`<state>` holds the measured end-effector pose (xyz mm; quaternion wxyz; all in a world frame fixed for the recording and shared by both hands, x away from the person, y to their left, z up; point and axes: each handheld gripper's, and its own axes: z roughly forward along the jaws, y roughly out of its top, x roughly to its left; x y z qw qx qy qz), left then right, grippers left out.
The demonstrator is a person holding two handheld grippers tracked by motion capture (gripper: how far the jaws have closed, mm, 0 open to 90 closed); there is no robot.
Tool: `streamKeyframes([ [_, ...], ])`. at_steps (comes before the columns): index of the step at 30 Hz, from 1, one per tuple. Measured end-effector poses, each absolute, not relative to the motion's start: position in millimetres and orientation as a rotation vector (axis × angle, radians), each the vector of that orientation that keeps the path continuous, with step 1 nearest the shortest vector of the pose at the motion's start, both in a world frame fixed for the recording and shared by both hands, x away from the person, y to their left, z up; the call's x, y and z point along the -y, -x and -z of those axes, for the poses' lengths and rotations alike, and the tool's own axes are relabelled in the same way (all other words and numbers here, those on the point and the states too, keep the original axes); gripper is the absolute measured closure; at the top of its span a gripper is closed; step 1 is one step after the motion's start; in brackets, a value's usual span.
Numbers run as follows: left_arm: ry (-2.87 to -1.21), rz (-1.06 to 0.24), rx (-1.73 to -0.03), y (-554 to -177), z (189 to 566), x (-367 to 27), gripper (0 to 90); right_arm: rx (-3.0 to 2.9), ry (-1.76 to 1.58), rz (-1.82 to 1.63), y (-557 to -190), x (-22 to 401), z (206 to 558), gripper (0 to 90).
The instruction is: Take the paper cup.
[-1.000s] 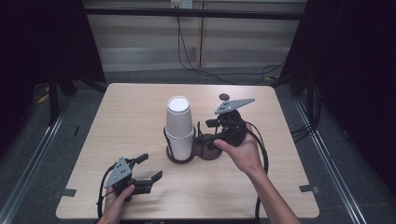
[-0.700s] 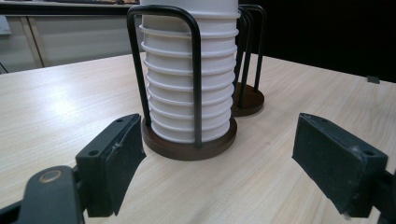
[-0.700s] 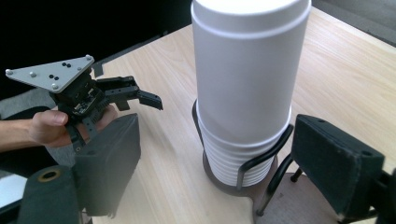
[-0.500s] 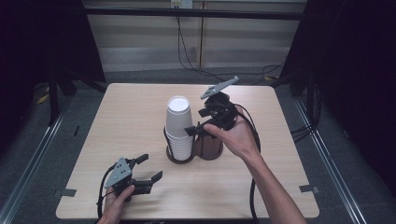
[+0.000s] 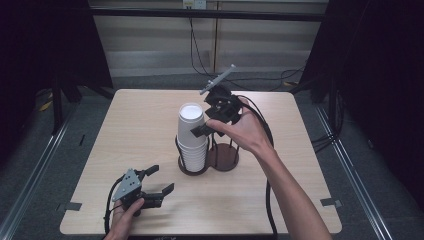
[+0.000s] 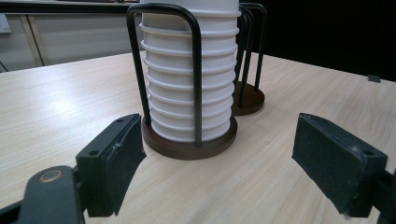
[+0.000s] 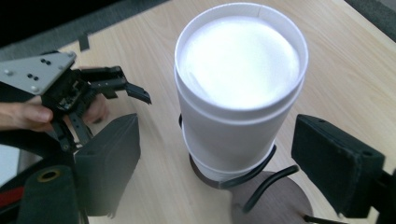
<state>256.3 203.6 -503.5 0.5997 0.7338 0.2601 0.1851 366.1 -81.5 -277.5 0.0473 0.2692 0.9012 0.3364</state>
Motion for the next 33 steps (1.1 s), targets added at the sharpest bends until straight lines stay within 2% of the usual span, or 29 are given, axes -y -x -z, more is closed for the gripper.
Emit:
streamKeyframes([
  [3,-1.703,-0.431,-0.605,-256,503,-204,16.2,-2.715,-0.811,-1.04,-367,79,273,20.5],
  [5,-1.704,-0.429,-0.599,-256,504,-204,16.2,-2.76,-0.816,-0.993,-373,72,271,17.1],
  [9,-1.7,-0.427,-0.606,-256,504,-203,16.2,-2.815,-0.828,-0.897,-388,59,271,21.6],
  [19,-1.703,-0.426,-0.602,-257,503,-203,16.2,-2.956,-0.836,-0.693,-409,41,273,21.1],
  [28,-1.698,-0.403,-0.611,-257,504,-202,16.2,-3.035,-0.784,-0.574,-418,26,279,13.9],
  [33,-1.704,-0.41,-0.603,-258,503,-203,16.2,-3.043,-0.748,-0.513,-420,19,283,15.9],
])
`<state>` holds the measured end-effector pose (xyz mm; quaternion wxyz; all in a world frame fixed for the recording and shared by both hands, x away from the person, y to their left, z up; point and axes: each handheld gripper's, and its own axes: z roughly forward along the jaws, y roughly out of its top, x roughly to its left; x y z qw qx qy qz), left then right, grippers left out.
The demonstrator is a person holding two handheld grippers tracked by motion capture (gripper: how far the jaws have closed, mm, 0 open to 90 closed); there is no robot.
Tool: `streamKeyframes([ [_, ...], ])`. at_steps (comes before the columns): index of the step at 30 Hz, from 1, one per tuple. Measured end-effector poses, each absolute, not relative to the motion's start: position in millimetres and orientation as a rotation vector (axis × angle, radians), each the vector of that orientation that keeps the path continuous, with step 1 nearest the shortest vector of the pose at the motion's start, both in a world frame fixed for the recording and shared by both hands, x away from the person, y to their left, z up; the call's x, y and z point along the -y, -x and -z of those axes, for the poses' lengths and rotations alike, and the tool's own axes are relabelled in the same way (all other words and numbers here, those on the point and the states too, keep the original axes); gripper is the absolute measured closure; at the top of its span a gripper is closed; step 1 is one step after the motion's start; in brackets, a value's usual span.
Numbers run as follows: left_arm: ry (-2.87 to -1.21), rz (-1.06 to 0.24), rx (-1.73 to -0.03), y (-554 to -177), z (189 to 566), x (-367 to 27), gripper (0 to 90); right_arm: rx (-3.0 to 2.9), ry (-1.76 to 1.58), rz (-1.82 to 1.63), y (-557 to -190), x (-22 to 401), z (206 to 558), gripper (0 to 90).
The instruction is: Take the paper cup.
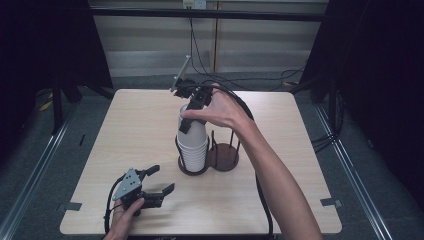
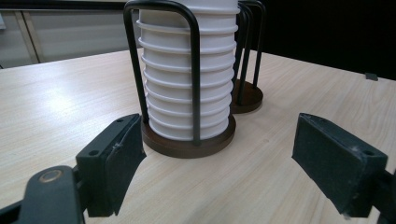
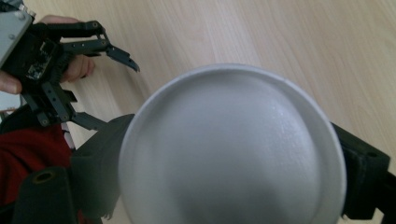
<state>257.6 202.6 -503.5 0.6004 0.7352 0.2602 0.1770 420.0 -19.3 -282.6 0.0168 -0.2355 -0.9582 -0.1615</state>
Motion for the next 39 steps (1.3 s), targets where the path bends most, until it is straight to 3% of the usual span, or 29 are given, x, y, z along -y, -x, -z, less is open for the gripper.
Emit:
streamKeyframes([
  [2,-1.707,-0.409,-0.601,-258,503,-202,16.2,3.008,0.735,0.485,-420,18,281,20.4],
  [39,-1.721,-0.41,-0.601,-259,503,-203,16.2,3.01,0.754,0.497,-417,24,253,22.7],
])
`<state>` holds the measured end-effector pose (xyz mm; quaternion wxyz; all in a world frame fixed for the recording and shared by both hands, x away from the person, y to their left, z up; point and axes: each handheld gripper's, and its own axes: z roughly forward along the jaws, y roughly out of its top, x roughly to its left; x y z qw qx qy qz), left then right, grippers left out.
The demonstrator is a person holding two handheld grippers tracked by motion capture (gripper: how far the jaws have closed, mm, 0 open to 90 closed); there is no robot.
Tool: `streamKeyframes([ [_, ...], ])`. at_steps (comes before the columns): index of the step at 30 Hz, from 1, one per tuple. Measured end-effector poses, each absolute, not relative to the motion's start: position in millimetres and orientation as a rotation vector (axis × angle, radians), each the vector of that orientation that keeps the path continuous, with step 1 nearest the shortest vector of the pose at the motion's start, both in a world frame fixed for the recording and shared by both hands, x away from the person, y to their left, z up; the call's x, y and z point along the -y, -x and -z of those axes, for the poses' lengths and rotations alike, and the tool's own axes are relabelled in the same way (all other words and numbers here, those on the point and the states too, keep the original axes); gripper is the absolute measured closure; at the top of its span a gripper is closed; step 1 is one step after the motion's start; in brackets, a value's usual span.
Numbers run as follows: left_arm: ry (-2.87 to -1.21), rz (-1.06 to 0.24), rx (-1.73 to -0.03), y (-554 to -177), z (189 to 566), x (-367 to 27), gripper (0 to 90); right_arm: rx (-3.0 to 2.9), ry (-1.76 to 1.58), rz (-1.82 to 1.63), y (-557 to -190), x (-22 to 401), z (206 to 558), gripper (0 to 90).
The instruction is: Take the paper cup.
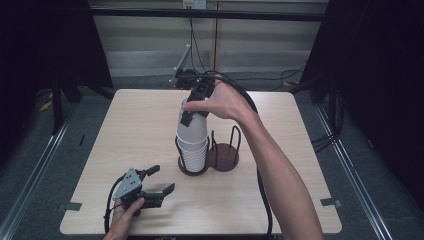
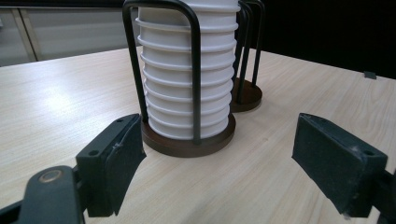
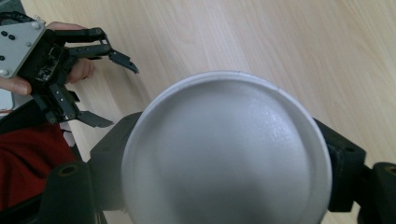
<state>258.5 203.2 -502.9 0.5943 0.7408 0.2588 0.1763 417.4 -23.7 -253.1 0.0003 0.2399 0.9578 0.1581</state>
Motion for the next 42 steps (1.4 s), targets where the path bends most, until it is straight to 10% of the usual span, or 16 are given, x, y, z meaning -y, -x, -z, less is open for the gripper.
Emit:
streamKeyframes([
  [42,-1.711,-0.395,-0.609,-259,503,-202,15.5,-2.924,-0.776,-0.684,-402,45,203,22.8],
])
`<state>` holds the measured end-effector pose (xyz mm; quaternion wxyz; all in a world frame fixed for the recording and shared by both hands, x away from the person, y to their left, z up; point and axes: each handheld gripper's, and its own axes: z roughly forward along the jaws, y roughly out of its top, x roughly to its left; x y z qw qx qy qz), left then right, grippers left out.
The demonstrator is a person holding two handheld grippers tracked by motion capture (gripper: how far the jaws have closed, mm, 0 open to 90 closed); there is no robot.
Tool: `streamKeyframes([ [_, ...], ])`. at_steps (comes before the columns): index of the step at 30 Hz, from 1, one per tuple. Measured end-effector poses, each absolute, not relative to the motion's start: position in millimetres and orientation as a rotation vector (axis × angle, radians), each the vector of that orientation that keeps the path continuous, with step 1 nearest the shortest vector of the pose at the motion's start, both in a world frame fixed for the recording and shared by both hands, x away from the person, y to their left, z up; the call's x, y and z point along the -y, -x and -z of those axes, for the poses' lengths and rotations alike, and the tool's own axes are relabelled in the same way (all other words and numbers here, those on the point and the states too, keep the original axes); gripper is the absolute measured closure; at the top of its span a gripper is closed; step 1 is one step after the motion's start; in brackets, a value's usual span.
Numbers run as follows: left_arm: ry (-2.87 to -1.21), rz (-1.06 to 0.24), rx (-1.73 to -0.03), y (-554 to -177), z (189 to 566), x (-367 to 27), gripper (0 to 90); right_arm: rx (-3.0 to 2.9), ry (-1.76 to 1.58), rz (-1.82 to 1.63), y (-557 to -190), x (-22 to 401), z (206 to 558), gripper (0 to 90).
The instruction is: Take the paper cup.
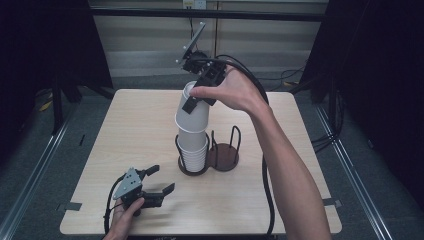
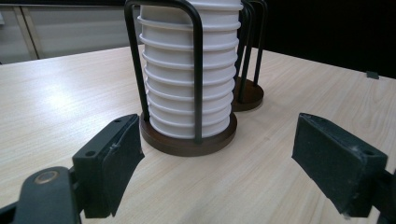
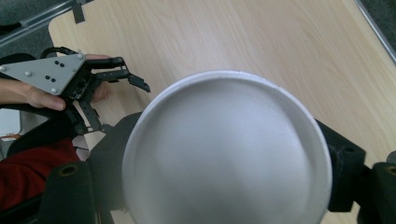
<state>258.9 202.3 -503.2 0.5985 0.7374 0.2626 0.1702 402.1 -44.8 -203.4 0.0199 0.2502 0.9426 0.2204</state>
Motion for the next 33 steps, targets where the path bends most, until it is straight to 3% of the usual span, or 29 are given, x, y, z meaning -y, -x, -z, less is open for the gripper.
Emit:
streamKeyframes([
  [33,-1.678,-0.427,-0.661,-258,504,-204,15.7,-2.777,-0.777,-1.051,-375,89,198,22.9],
])
